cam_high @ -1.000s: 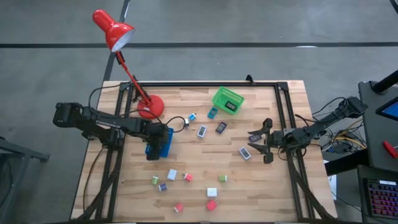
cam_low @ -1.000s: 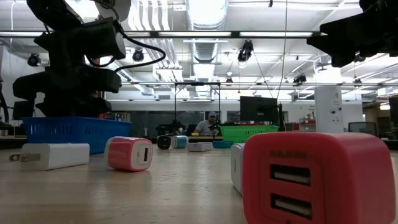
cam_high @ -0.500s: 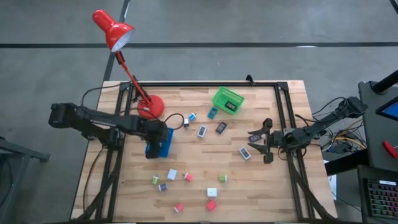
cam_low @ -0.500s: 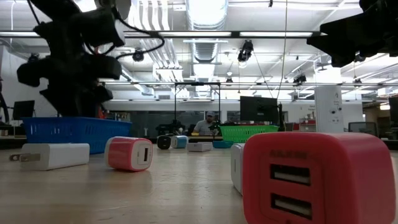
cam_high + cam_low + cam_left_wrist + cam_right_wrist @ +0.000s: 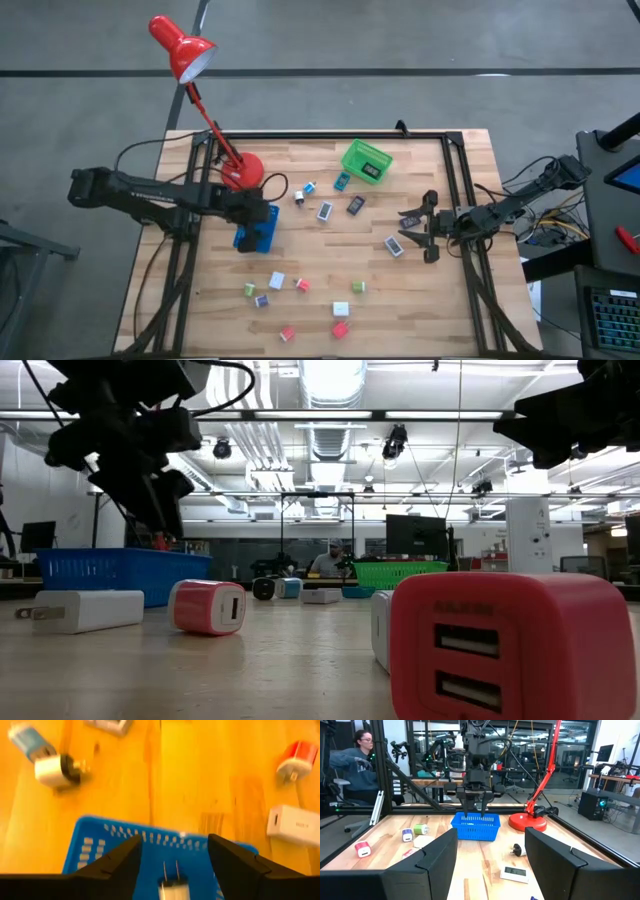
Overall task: Pick & Place Office items
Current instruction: Put the right green charger adapter into the blue basket
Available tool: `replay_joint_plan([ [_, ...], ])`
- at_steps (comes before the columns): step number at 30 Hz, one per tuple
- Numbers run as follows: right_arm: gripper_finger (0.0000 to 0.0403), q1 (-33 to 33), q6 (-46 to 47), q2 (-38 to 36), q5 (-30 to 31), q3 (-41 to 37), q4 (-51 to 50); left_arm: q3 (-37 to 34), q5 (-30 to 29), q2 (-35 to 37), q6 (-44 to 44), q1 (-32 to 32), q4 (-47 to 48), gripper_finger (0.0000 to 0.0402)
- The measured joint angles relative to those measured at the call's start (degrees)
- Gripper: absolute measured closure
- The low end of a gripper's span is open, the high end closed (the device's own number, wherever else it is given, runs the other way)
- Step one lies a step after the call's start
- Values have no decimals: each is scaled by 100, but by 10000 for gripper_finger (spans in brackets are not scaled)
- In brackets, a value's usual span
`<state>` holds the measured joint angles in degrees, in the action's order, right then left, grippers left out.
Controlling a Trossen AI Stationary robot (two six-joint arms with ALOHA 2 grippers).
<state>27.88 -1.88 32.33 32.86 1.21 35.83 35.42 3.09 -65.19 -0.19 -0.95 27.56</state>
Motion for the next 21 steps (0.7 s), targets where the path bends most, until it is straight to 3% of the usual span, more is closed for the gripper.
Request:
replay_joint_plan([
  [11,180,0,-5,-2,0,0,-3,-688,315,0,-175,96,-2128,170],
  [21,180,0,-23,0,2,0,-1,-1469,821,0,-126,192,-4908,170],
])
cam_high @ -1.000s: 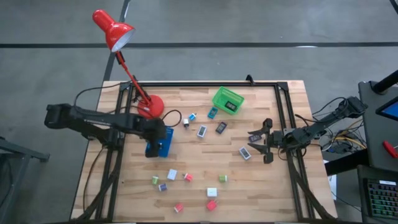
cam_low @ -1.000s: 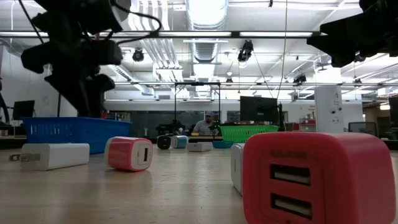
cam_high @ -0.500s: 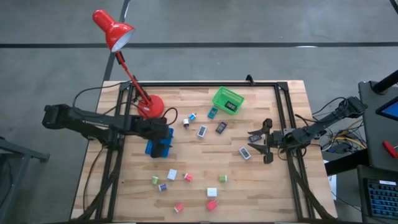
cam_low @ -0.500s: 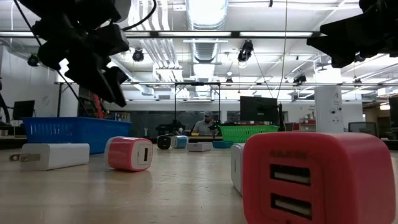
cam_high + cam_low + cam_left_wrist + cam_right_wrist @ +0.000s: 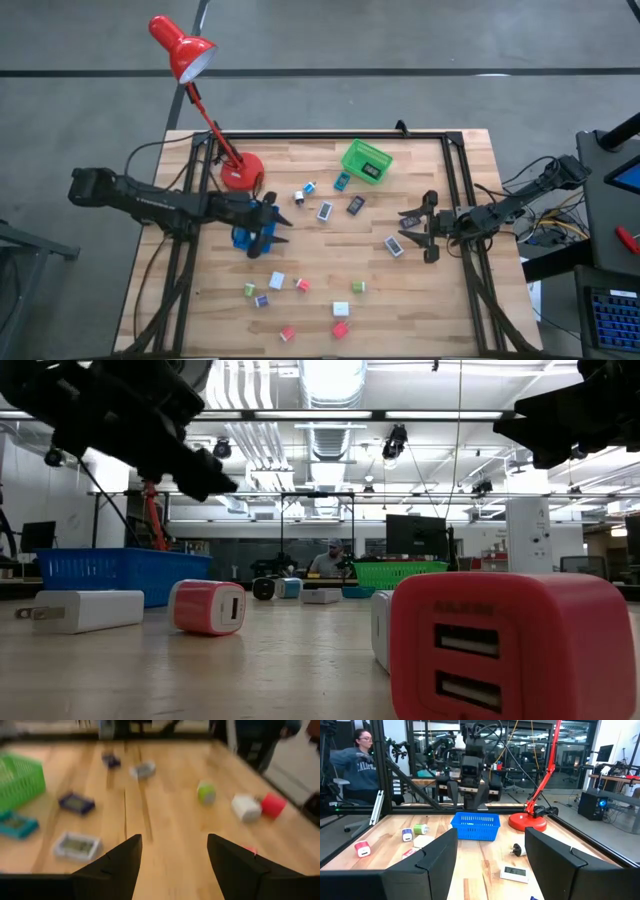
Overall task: Pick & Place Office items
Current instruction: Put the right green charger adapter into the blue basket
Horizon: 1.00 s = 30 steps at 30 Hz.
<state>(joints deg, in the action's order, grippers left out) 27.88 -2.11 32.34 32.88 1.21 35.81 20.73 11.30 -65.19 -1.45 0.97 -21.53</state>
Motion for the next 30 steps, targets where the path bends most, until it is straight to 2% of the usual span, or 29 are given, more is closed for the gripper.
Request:
replay_joint_plan([
  [11,180,0,0,0,0,0,0,-576,10,-2,-137,107,-2426,170],
  [30,180,0,19,-1,2,0,2,-590,10,-113,-211,189,-2478,170],
])
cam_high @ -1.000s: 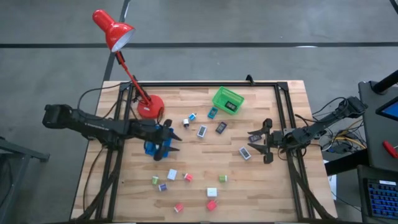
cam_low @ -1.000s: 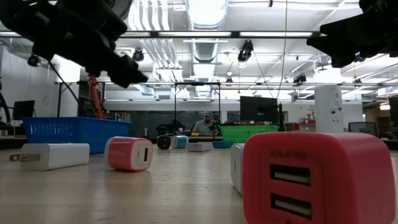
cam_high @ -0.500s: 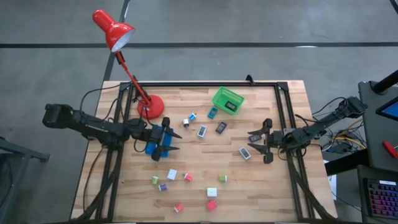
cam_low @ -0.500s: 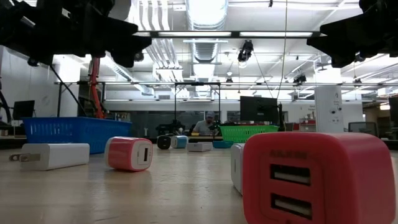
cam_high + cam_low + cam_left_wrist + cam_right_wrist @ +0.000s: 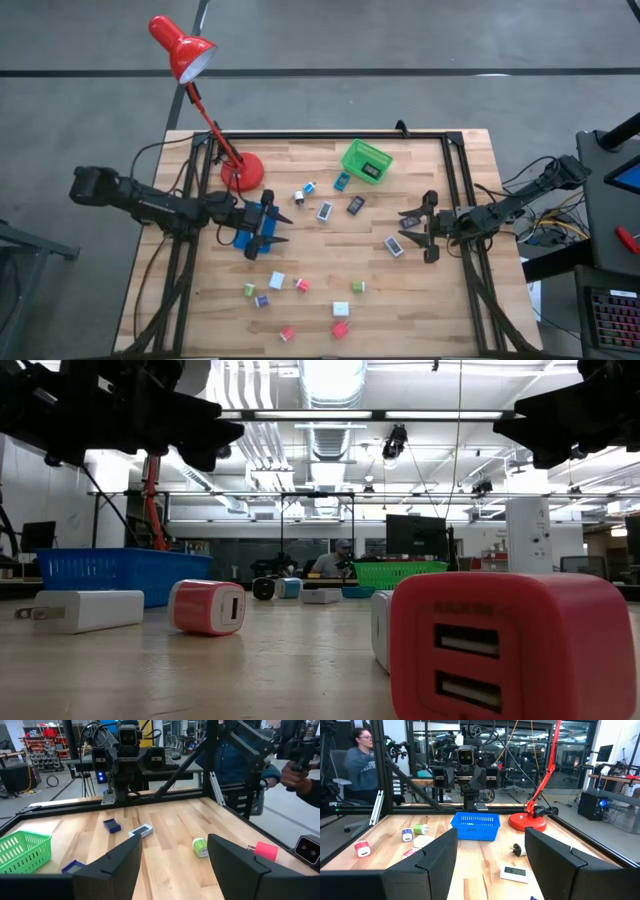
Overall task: Pick & Place Office items
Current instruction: Put the right green charger adapter into the blue basket
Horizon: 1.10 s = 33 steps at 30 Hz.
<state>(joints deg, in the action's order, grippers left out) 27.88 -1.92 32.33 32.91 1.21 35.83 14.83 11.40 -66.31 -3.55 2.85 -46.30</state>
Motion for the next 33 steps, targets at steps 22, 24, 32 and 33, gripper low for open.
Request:
replay_joint_plan([
  [22,180,0,936,2594,-516,1744,-1048,0,-15,-281,13,0,-108,170],
  [24,180,0,1092,2988,-623,2106,-1423,0,-17,-281,13,0,-104,170],
  [32,180,0,1806,4241,-1322,3448,-2904,-2,-15,-281,-32,-2,-81,170],
  [33,180,0,1901,4350,-1389,3587,-3116,-2,-15,-281,-33,-2,-78,170],
])
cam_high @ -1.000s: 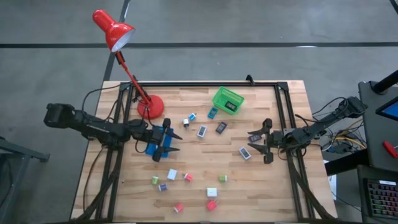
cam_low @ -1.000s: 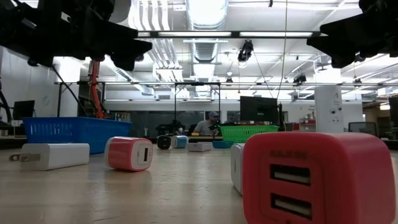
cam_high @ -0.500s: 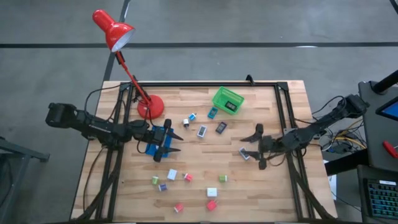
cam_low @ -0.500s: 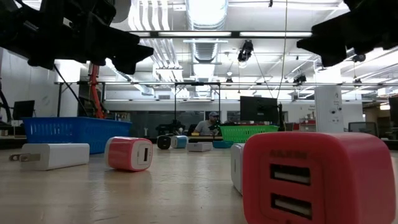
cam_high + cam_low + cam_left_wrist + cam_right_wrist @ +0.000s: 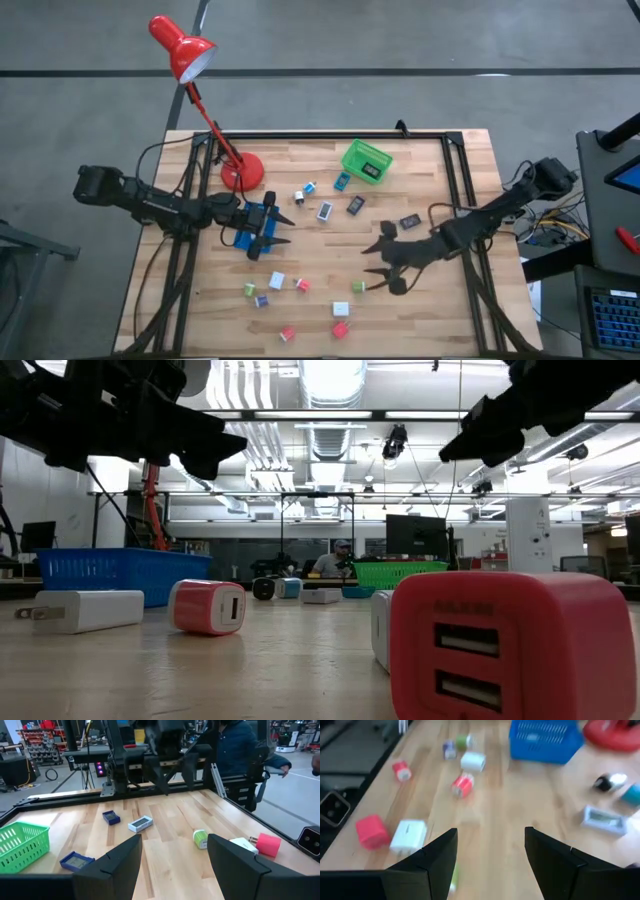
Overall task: Pick & Place Office items
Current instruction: Put the right green charger adapter into the blue basket
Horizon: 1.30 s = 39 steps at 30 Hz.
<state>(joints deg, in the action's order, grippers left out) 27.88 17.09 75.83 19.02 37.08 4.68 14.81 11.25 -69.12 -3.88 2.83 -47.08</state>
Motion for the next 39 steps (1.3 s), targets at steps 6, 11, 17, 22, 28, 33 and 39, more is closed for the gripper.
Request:
replay_joint_plan([
  [6,180,0,441,544,-457,657,-885,-4,0,0,-11,0,97,170],
  [11,180,0,715,833,-818,929,-1300,-4,2,0,-17,0,123,170],
  [17,180,0,934,1145,-1137,1259,-1708,-4,2,0,-20,0,126,170],
  [22,180,0,997,1473,-1434,1525,-1808,-4,9,0,-20,0,126,170],
  [28,180,1,1106,2055,-1739,1798,-1972,-4,13,0,-22,0,160,170],
  [33,180,0,1101,2380,-1759,1975,-2255,-4,13,0,-39,0,169,170],
  [39,180,0,1108,2417,-1760,1973,-2252,-4,13,0,-42,0,171,170],
])
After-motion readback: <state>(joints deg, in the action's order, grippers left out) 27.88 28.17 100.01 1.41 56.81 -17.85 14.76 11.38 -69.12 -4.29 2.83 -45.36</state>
